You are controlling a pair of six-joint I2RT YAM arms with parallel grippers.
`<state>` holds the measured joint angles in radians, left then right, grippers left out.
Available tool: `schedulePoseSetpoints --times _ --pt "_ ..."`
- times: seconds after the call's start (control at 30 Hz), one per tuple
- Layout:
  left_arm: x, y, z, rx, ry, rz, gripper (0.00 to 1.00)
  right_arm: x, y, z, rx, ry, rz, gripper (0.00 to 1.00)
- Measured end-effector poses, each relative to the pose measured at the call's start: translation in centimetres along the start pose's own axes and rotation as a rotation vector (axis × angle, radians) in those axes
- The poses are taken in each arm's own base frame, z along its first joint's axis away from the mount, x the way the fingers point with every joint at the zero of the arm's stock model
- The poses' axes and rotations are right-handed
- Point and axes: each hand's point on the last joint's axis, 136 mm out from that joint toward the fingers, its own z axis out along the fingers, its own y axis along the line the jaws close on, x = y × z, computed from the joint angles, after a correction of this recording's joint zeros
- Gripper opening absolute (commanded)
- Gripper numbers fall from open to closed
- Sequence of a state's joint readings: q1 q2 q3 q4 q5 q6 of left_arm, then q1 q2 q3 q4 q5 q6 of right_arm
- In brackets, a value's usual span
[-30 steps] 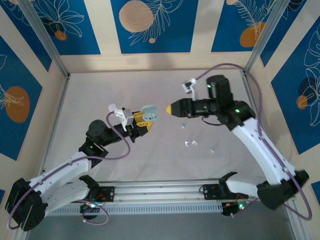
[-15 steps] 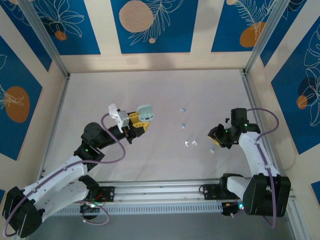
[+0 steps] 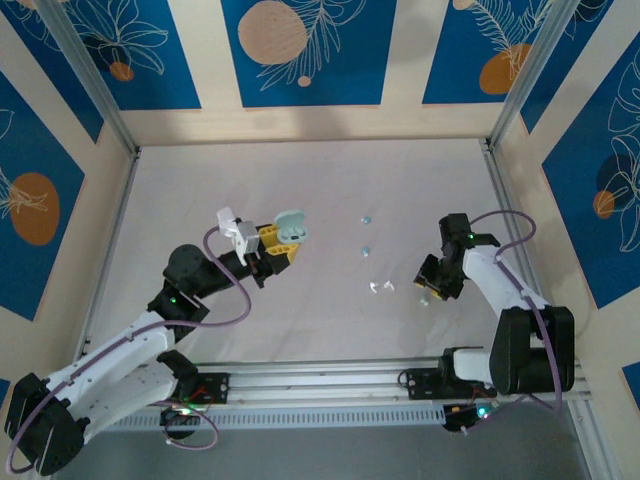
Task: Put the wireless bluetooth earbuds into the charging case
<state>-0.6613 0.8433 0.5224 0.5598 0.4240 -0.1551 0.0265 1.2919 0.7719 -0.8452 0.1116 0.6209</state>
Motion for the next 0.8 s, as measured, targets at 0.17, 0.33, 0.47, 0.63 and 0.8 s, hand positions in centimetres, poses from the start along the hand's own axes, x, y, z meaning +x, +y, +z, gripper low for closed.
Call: schedulePoseSetpoints --times 0.17,0.33,0.47,0.63,0.8 --pt "0.0 0.2 0.0 -0.011 -0.001 0.0 0.28 0.4 -0.5 1.9 0.058 0.073 -0.013 0.37" --pt "0.0 0.2 0.0 -0.014 -0.002 0.0 0.28 0.7 -0.8 3.2 0.1 0.116 -0.033 0.36" --pt "0.0 0.2 0.0 -0.014 -0.002 0.0 0.28 0.9 -0.7 3.4 0.11 0.12 -0.056 0.36" --pt "0.0 0.2 0.0 -0.014 -0.002 0.0 0.28 0.7 -0.4 3.4 0.118 0.113 -0.08 0.37" --pt "0.0 0.2 0.0 -0.014 -0.001 0.0 0.28 0.1 -0.2 3.1 0.126 0.091 -0.089 0.38"
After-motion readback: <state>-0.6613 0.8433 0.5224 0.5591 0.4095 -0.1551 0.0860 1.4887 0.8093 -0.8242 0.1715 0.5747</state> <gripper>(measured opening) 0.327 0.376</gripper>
